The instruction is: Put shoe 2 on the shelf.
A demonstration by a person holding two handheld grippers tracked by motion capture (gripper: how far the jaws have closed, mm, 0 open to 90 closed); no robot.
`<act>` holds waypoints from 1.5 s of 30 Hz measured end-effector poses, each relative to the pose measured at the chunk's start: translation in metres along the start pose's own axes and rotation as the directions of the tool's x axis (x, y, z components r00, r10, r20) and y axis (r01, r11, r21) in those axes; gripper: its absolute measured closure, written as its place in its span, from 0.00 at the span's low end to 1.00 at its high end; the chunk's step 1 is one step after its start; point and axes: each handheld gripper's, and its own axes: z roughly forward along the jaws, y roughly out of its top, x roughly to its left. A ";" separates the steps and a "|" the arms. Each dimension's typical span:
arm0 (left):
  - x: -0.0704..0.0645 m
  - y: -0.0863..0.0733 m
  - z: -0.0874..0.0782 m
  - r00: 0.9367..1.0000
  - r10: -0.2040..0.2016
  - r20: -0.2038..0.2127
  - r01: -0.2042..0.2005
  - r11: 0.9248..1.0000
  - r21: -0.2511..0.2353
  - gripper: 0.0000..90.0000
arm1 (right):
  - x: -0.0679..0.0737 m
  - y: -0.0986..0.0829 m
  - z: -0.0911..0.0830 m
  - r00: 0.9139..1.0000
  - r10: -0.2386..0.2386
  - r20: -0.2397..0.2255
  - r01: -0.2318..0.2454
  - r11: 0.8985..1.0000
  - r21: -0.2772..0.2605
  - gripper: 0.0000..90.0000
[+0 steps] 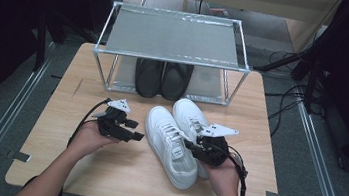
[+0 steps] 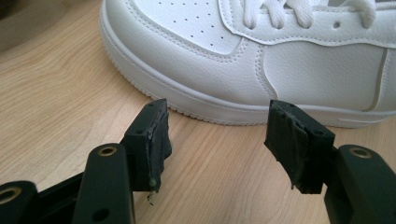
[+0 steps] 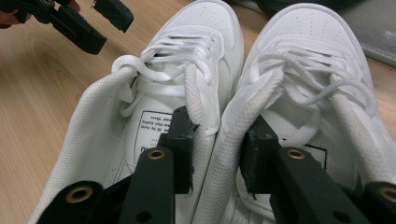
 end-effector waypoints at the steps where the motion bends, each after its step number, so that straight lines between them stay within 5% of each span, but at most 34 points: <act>1: 0.001 0.000 -0.001 1.000 -0.003 -0.004 0.003 1.000 -0.003 0.44 | -0.001 0.000 0.000 1.000 0.002 -0.003 -0.002 1.000 0.003 0.79; 6: 0.010 -0.004 -0.007 0.999 -0.032 -0.036 0.032 0.999 -0.008 0.44 | -0.006 0.003 -0.002 0.997 0.063 -0.043 -0.062 0.998 0.019 0.81; 15: 0.014 -0.008 -0.013 0.997 -0.046 -0.055 0.045 0.999 -0.015 0.44 | -0.011 0.006 -0.004 0.994 0.098 -0.057 -0.097 0.995 0.030 0.83; 21: 0.015 -0.013 -0.019 0.996 -0.057 -0.066 0.056 0.998 -0.029 0.44 | -0.012 0.009 -0.009 0.996 0.060 -0.062 -0.058 0.997 0.041 0.83; 33: 0.018 -0.030 -0.035 0.989 -0.110 -0.099 0.104 0.993 -0.056 0.44 | -0.013 0.023 -0.007 0.990 0.001 -0.143 0.007 0.998 0.055 0.84; 45: 0.016 -0.048 -0.046 0.980 -0.154 -0.128 0.145 0.986 -0.078 0.43 | -0.022 0.052 -0.001 0.967 -0.038 -0.251 0.055 0.997 0.061 0.84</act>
